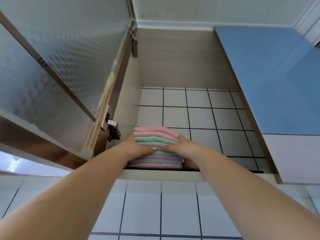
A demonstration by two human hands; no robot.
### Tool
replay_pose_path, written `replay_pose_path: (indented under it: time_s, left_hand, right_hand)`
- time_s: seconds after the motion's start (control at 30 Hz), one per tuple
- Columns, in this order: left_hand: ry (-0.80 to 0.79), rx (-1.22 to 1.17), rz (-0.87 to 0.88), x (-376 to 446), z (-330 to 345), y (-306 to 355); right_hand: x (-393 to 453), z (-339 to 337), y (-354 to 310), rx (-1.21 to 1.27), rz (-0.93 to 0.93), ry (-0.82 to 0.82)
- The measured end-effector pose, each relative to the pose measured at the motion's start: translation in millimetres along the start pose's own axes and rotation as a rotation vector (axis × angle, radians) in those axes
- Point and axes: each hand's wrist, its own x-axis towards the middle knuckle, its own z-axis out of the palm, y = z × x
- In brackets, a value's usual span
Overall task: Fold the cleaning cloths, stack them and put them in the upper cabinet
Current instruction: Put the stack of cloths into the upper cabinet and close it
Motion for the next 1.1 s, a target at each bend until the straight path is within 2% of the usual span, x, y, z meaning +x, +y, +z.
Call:
replay_pose_path:
  time_s: [0.3, 0.47, 0.6, 0.7, 0.8, 0.87, 0.93, 1.0, 1.1]
  left_hand:
    - [0.108, 0.235, -0.043, 26, -5, -23]
    - [0.096, 0.307, -0.097, 23, -2, -24]
    - [0.193, 0.405, -0.187, -8, 9, 10]
    - [0.295, 0.603, -0.017, -35, 19, 30]
    - [0.284, 0.826, 0.228, -70, 28, 47]
    - [0.231, 0.993, 0.380, -90, 30, 48]
    - [0.130, 1.134, 0.452, -104, 31, 41]
    - [0.037, 1.186, 0.436, -110, 32, 34]
    - [-0.039, 1.154, 0.404, -107, 30, 35]
  right_hand:
    - [-8, -1, -4, -0.360, 0.002, 0.157]
    - [-24, -4, -8, -0.450, -0.084, 0.047]
    - [-26, -2, -11, -0.436, -0.102, 0.040]
    - [-31, -7, -16, -0.443, -0.074, 0.196]
    - [-60, -12, -23, -0.720, -0.265, 0.298]
    - [-83, -14, -23, -0.918, -0.402, 0.208]
    - [-99, -13, -17, -1.080, -0.416, 0.021]
    - [-106, -14, -14, -1.150, -0.378, -0.110]
    - [-105, -17, -17, -1.100, -0.352, -0.233]
